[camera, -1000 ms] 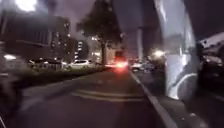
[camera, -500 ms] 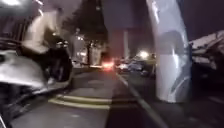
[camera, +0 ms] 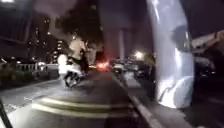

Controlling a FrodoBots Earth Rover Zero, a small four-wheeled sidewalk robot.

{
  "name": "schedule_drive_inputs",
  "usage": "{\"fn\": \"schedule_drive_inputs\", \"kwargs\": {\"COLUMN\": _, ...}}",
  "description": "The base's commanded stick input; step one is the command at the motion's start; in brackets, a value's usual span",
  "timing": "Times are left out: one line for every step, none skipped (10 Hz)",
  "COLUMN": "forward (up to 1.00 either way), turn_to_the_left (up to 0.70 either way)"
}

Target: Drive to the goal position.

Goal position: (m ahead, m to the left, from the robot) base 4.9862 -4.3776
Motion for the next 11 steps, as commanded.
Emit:
{"fn": "schedule_drive_inputs", "kwargs": {"forward": 0.45, "turn_to_the_left": 0.00}}
{"fn": "schedule_drive_inputs", "kwargs": {"forward": 0.45, "turn_to_the_left": 0.00}}
{"fn": "schedule_drive_inputs", "kwargs": {"forward": 0.45, "turn_to_the_left": -0.07}}
{"fn": "schedule_drive_inputs", "kwargs": {"forward": 0.45, "turn_to_the_left": -0.22}}
{"fn": "schedule_drive_inputs", "kwargs": {"forward": 0.45, "turn_to_the_left": -0.24}}
{"fn": "schedule_drive_inputs", "kwargs": {"forward": 0.45, "turn_to_the_left": -0.06}}
{"fn": "schedule_drive_inputs", "kwargs": {"forward": 0.45, "turn_to_the_left": 0.00}}
{"fn": "schedule_drive_inputs", "kwargs": {"forward": 0.45, "turn_to_the_left": 0.00}}
{"fn": "schedule_drive_inputs", "kwargs": {"forward": 0.45, "turn_to_the_left": 0.00}}
{"fn": "schedule_drive_inputs", "kwargs": {"forward": 0.45, "turn_to_the_left": 0.00}}
{"fn": "schedule_drive_inputs", "kwargs": {"forward": 0.45, "turn_to_the_left": 0.00}}
